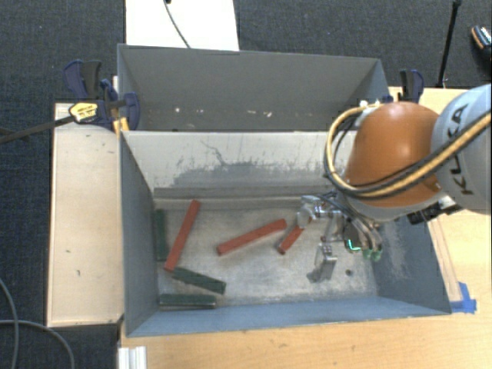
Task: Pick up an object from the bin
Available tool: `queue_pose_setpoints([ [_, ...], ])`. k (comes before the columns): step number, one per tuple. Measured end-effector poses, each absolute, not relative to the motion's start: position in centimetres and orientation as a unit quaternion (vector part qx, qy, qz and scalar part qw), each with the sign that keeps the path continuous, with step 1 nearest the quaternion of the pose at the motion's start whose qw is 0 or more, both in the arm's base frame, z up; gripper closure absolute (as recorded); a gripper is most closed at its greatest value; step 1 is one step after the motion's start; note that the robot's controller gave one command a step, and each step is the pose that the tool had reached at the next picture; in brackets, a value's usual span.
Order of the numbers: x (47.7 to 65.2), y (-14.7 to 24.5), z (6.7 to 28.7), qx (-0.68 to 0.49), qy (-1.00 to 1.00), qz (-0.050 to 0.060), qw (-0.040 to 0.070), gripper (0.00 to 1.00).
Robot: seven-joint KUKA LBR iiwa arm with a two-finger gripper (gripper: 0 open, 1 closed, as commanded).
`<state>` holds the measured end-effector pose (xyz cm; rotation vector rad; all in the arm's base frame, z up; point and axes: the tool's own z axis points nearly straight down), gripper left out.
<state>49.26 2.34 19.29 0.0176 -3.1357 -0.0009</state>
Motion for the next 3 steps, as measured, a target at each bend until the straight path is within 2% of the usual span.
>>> queue_pose_setpoints([
  [1,54.5,6.6,7.0,-0.011,-1.0,-0.001,0.001,0.0],
  [2,54.5,6.4,7.4,-0.013,-1.0,0.0,-0.001,1.0],
  [3,54.4,-0.4,19.5,-0.007,-1.0,0.001,-0.005,1.0],
])
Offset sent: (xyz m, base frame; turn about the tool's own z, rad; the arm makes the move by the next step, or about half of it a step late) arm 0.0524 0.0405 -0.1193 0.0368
